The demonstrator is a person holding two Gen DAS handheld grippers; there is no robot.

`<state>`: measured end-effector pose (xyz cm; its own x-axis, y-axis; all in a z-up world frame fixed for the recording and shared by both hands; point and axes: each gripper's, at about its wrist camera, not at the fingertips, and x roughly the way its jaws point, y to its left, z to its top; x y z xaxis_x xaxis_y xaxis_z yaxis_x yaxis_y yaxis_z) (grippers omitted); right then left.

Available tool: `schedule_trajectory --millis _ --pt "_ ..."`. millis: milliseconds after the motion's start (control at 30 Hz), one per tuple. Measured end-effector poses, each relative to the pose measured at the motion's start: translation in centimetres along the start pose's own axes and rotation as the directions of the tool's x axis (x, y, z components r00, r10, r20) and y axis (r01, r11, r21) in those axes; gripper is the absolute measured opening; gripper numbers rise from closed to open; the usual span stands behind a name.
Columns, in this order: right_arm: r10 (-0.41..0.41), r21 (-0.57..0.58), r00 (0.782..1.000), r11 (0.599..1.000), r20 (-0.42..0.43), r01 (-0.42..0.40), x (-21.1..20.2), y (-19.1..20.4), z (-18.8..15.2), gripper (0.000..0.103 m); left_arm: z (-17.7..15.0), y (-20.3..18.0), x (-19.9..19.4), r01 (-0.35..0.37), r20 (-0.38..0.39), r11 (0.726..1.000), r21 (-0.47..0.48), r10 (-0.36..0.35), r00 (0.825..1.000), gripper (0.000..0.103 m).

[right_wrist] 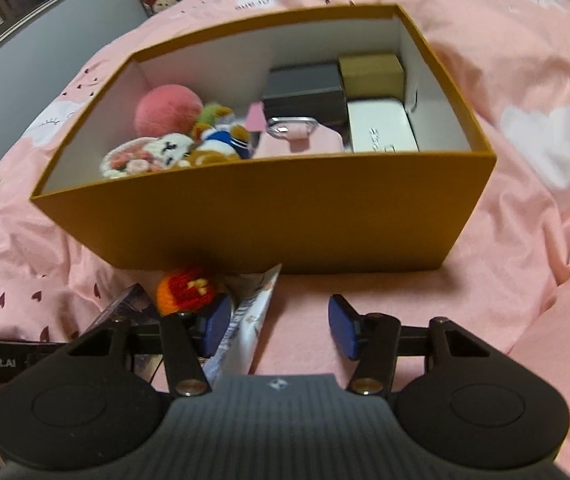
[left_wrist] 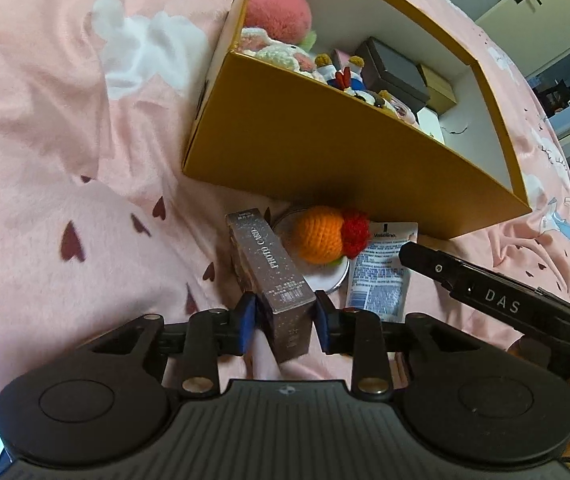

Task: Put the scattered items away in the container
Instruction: 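Grasp the white lotion tube with the right gripper while the left gripper lifts the photo card box, then lower the photo card box into the box and open the left gripper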

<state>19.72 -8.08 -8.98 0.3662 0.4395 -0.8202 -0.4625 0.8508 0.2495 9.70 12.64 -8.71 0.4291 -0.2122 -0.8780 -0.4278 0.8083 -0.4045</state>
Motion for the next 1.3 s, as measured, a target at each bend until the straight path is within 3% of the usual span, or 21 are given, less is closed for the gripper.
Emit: schedule_trajectory --millis 200,333,500,867,1200,1300 --pt "0.062 0.077 0.997 0.995 -0.043 -0.059 1.8 -1.0 0.7 0.04 0.5 0.3 1.0 0.014 -0.006 1.0 -0.013 -0.014 1.0 0.038" --pt "0.116 0.115 0.99 0.988 -0.078 -0.107 3.1 -1.2 0.8 0.017 0.3 0.4 0.6 0.016 -0.002 1.0 -0.001 -0.016 1.0 0.037" --pt "0.134 0.082 0.989 0.988 -0.062 -0.129 1.8 -0.9 0.6 0.016 -0.5 0.1 -1.0 -0.008 0.035 0.999 0.044 0.006 0.999 0.033" --pt "0.176 0.009 0.984 0.984 0.02 -0.176 -4.1 -0.5 -0.4 0.011 -1.6 -1.5 -5.1 0.053 0.137 0.994 0.091 -0.066 0.988 0.026" --pt "0.135 0.005 0.986 0.991 0.095 -0.136 -7.4 -1.6 -0.5 0.01 -0.6 -4.9 -7.8 0.156 0.224 0.977 0.144 -0.186 0.957 0.026" --pt "0.09 -0.018 0.987 0.996 0.13 -0.088 -8.3 -1.7 -0.2 0.01 0.3 -6.1 -8.2 0.188 0.249 0.969 0.157 -0.223 0.942 0.026"
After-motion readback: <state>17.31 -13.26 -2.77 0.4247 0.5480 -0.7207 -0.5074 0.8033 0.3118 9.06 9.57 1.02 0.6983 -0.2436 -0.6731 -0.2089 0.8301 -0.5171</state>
